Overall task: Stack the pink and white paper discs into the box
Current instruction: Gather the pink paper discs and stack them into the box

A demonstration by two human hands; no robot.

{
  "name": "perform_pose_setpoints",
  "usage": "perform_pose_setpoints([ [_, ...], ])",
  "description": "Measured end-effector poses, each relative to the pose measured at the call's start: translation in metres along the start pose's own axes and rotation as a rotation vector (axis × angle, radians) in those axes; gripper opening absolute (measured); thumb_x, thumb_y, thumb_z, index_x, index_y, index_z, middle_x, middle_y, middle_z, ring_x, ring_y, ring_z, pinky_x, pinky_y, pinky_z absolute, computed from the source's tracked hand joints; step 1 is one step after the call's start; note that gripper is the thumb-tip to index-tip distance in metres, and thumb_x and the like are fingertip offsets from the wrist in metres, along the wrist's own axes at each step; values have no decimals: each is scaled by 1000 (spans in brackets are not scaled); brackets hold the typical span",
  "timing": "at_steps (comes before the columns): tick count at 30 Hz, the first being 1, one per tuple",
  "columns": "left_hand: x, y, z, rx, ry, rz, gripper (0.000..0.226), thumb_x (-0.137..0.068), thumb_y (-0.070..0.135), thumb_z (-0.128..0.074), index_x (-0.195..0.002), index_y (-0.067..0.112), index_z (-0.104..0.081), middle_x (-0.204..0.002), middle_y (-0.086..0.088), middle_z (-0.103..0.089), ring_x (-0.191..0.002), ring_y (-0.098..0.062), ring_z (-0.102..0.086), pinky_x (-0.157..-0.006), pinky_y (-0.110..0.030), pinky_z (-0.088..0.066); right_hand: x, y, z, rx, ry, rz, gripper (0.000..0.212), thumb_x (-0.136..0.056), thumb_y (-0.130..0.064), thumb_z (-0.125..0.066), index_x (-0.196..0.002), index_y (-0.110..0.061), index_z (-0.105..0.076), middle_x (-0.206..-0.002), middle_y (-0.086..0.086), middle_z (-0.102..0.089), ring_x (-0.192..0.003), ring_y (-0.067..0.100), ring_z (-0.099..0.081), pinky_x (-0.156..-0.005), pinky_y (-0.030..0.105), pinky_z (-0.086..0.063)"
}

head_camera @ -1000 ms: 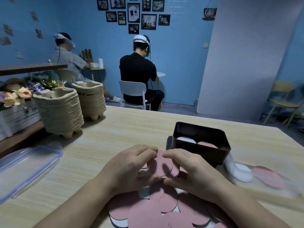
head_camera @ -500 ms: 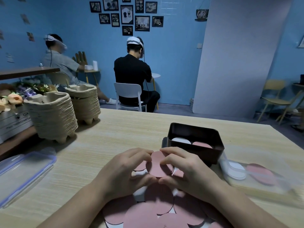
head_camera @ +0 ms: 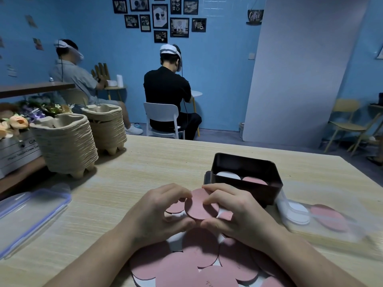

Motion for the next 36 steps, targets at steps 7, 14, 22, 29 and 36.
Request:
perform_pose_setpoints([
  [7, 1, -3, -2, -9, -48, -7, 29, -82, 32, -86, -96, 21, -63, -99, 13, -65, -86, -8, -59, -72, -33, -53, 1, 2, -3, -10, -105, -11, 34, -85, -47, -80, -107, -25, -68, -144, 2, -60, -138, 2, -51, -104, 27, -49],
  [14, 1, 1, -4, -12, -78, -12, 29, -87, 41, -81, -102, 18, -71, -112, 6, -71, -105, 8, -60, -84, -18, -52, 1, 1, -1, 51, -101, -33, 34, -84, -52, -80, -101, -27, -66, -130, -6, -61, -117, 4, -60, -92, 26, -52],
  [22, 1, -1, -9, -35, -73, -20, 36, -87, 51, -79, -102, 19, -73, -115, 6, -70, -101, -9, -69, -79, -28, -57, -1, 1, -4, 127, -147, -1, 35, -79, -49, -84, -95, -27, -62, -133, -5, -60, -124, 8, -57, -98, 25, -49],
  [29, -1, 2, -6, -30, -83, -26, 35, -87, 44, -79, -109, 19, -68, -117, 10, -69, -100, -2, -64, -80, -29, -55, -5, -7, 2, 159, -110, 21, 29, -81, -47, -80, -90, -25, -63, -123, -8, -62, -111, 8, -60, -88, 31, -53],
  [36, -11, 10, 2, -10, -67, -41, 28, -87, 36, -82, -103, 17, -70, -119, 9, -69, -118, -3, -64, -87, -34, -56, -8, -16, 18, 149, -94, 8, 31, -84, -51, -79, -92, -24, -66, -121, -8, -62, -115, 10, -57, -93, 32, -49],
])
Point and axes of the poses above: each hand's wrist, its own x-axis away from the middle knuckle, its own z-axis out of the back of the hand, y = z × x, the point moved 5 cm from there along -x, towards the middle knuckle
